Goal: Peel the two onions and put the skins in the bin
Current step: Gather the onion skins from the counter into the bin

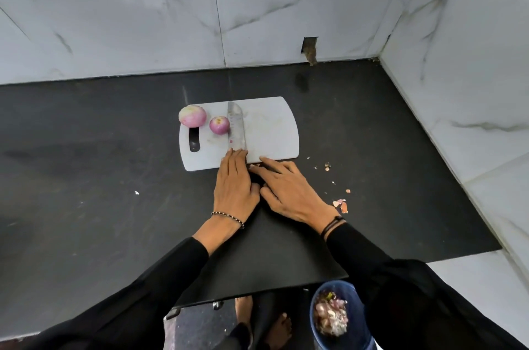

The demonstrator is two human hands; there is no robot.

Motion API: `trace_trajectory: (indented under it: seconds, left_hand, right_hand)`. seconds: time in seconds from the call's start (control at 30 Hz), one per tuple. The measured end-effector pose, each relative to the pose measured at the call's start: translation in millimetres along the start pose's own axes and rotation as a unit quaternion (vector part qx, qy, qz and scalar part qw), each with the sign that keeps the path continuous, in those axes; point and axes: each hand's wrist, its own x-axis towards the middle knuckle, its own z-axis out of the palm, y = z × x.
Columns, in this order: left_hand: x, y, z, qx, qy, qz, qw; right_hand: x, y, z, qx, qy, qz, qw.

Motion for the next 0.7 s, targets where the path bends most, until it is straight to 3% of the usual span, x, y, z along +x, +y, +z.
trace_trajectory:
  seconds: [0.17, 0.4, 0.57, 0.7]
  left_hand:
    - [-6, -5, -2, -0.011, 0.008, 0.015, 1.0]
    - [-13, 6, 2, -0.018, 0.019, 0.053, 0.998]
    - [-14, 16, 6, -0.03, 0.007, 0.063, 0.998]
    - [-13, 19, 7, -0.025, 0.004, 0.072, 0.997]
  right_hand:
    - [-12, 4, 4, -0.075, -0.004, 0.031, 0.997]
    - [-38, 7, -2, -0.103, 0.118, 0.178, 0.972]
    - [-28, -9, 8, -0.08, 0.034, 0.151, 0.985]
    - [-29, -11, 8, -0.062, -0.007, 0.259, 0.964]
